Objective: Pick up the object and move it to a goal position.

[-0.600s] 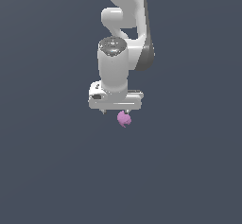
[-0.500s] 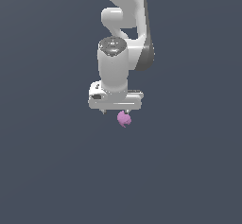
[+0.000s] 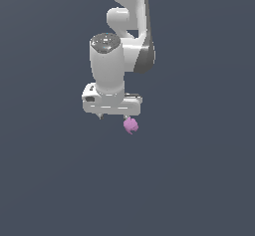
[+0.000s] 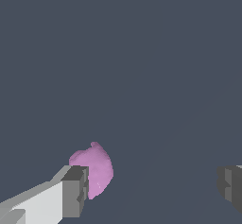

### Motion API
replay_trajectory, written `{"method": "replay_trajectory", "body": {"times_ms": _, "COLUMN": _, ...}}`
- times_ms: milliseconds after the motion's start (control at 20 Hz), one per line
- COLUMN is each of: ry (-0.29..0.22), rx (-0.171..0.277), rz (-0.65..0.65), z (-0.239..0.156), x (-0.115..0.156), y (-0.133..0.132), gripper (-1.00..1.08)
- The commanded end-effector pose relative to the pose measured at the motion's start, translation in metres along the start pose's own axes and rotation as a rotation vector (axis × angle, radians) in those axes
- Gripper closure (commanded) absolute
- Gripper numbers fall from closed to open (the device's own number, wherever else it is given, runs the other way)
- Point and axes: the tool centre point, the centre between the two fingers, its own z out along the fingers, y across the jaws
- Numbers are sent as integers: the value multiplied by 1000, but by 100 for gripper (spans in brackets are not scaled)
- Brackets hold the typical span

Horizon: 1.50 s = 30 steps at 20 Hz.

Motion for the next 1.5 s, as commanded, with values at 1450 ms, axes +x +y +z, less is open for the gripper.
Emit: {"method": "replay_trajectory", "body": {"times_ms": 1450, "ry": -39, "rx": 29, "rz": -498, "z": 83, "x": -59, "y": -64, "gripper": -92}}
